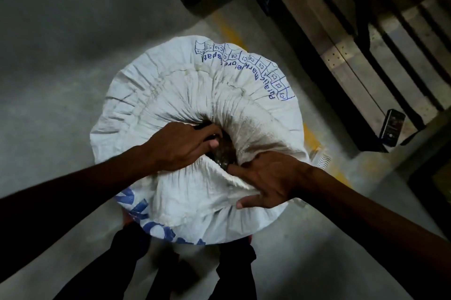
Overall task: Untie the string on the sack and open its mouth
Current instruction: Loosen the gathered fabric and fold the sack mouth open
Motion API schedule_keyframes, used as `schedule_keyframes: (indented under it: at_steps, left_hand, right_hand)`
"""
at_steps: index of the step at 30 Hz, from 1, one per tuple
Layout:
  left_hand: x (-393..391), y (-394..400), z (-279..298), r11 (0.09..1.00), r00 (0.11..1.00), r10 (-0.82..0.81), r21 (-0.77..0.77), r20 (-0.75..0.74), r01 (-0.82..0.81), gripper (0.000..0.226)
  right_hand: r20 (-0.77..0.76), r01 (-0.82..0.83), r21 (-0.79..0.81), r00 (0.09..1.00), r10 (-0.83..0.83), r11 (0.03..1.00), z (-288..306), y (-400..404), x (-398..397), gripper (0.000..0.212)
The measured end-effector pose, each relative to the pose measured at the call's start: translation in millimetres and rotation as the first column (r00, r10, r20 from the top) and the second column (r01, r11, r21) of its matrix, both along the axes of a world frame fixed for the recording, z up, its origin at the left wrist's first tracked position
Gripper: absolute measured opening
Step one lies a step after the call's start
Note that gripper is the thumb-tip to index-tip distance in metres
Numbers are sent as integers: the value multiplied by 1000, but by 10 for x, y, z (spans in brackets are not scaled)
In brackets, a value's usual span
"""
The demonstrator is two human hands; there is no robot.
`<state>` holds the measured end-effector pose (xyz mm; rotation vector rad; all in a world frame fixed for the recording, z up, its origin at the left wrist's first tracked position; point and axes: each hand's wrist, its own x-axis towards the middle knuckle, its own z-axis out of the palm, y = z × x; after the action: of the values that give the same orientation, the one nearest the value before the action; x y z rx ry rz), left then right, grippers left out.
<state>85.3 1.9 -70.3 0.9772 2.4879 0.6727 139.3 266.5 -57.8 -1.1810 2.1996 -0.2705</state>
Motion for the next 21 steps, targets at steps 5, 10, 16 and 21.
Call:
schedule_keyframes:
  at_steps: [5, 10, 16, 21]
  left_hand:
    - [34, -18, 273, 999, 998, -50, -13, -43, 50, 57]
    - [59, -146, 478, 983, 997, 7, -183, 80, 7, 76]
    - [113, -242, 553, 973, 995, -17, -229, 97, 39, 96]
    - [190, -530, 795, 958, 991, -128, -264, -49, 111, 119]
  right_hand:
    - [91, 38, 52, 995, -42, 998, 126, -74, -67, 92]
    - [127, -78, 121, 990, 62, 990, 359, -136, 4, 61]
    - [80, -115, -111, 989, 125, 987, 413, -201, 176, 44]
    - [147, -7, 19, 989, 4, 1000, 535, -274, 209, 87]
